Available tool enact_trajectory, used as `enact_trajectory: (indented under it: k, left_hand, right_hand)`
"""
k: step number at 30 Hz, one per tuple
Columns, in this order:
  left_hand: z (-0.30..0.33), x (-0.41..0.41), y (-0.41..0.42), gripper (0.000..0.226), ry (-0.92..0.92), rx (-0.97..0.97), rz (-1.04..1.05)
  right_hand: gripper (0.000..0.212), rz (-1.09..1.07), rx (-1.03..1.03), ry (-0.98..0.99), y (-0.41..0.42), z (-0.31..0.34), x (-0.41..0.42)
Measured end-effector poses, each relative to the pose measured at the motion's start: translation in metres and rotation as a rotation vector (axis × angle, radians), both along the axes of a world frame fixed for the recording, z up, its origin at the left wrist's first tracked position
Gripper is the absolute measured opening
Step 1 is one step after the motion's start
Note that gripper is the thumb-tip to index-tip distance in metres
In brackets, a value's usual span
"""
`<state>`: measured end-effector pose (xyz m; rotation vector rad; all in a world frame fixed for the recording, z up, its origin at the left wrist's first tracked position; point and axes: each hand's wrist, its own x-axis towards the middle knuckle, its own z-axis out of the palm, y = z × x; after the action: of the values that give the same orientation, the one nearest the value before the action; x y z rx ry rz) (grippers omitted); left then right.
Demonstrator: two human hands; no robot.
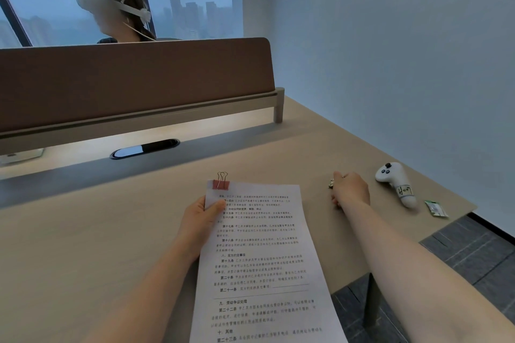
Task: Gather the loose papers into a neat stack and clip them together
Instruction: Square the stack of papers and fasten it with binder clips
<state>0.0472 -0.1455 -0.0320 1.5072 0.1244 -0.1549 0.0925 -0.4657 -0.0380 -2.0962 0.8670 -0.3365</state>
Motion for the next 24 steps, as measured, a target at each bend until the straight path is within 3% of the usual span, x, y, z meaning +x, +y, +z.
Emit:
enact_trajectory:
  k: [7, 12, 17, 20, 24]
  left_hand:
    - [-0.003, 0.001, 0.004, 0.011, -0.010, -0.026, -0.007]
    - [-0.004, 0.001, 0.007, 0.010, -0.017, -0.029, -0.011]
    - [-0.003, -0.002, 0.017, 0.013, -0.007, -0.059, -0.018]
    - [-0.004, -0.005, 0.030, 0.014, -0.009, -0.058, -0.007]
    - [-0.002, -0.006, 0.049, 0.015, -0.011, -0.045, 0.019]
  right_hand:
    - [0.030, 0.064, -0.097, -0.023, 0.000, -0.001, 0.005]
    - [0.026, 0.156, 0.180, -0.186, 0.022, 0.011, 0.003]
    - [0.023, 0.305, 0.266, -0.334, 0.047, 0.033, 0.005]
    - [0.039, 0.426, 0.329, -0.341, 0.063, 0.045, 0.010]
    - [0.020, 0.569, 0.438, -0.283, 0.087, 0.060, 0.010]
